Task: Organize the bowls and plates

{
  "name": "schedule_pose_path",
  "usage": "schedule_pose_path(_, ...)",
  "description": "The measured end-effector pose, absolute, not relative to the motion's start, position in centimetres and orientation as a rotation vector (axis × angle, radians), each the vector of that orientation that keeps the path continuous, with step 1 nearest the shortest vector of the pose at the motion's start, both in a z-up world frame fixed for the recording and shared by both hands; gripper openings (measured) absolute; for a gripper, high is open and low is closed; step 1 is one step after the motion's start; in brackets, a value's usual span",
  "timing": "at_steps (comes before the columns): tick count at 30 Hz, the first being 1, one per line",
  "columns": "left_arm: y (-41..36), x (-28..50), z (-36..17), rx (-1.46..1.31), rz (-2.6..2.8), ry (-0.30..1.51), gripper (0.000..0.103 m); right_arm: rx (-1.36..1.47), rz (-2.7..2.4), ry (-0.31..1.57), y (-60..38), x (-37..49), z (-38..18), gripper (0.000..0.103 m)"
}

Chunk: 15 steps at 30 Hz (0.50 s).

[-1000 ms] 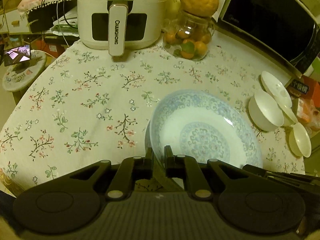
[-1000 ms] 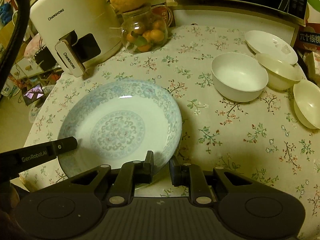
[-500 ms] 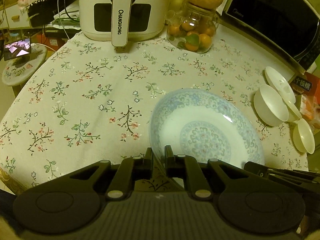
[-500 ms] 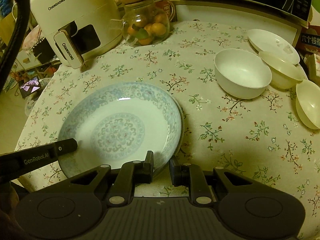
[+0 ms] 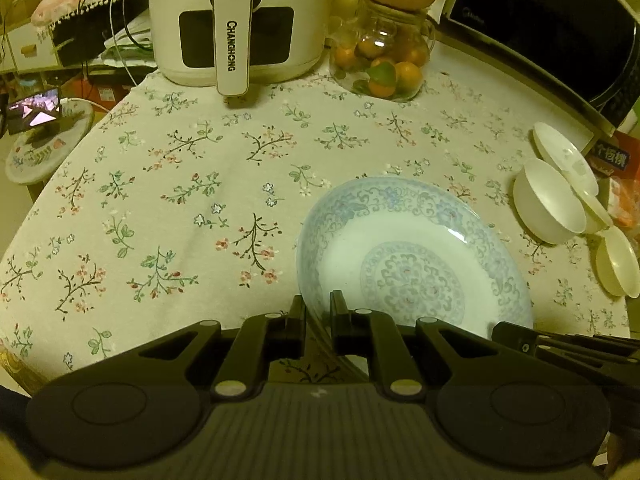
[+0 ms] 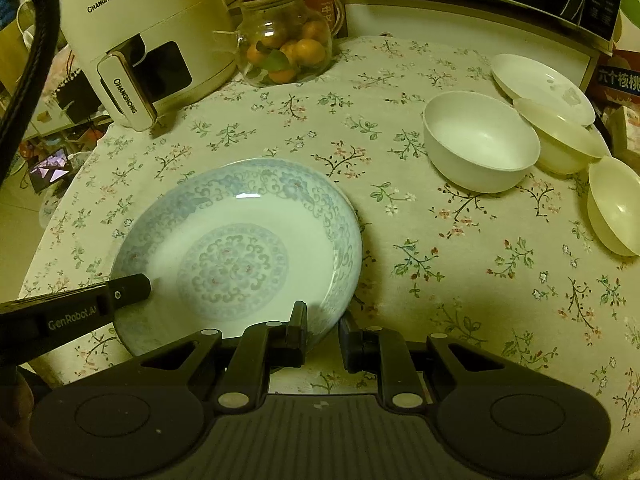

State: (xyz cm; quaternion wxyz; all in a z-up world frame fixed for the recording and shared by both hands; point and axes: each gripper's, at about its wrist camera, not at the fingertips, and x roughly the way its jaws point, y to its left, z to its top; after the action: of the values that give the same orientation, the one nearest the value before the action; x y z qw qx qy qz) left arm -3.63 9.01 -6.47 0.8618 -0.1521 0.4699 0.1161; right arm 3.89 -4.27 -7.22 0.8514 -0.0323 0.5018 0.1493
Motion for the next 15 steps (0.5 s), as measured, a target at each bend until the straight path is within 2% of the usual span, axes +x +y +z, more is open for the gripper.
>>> schedule_pose_path(15, 8.03, -3.55, -6.68, -0.252, 0.271, 0.962, 0.011, -0.076, 0.289, 1.044, -4.29, 4.03, -7.39, 0.017)
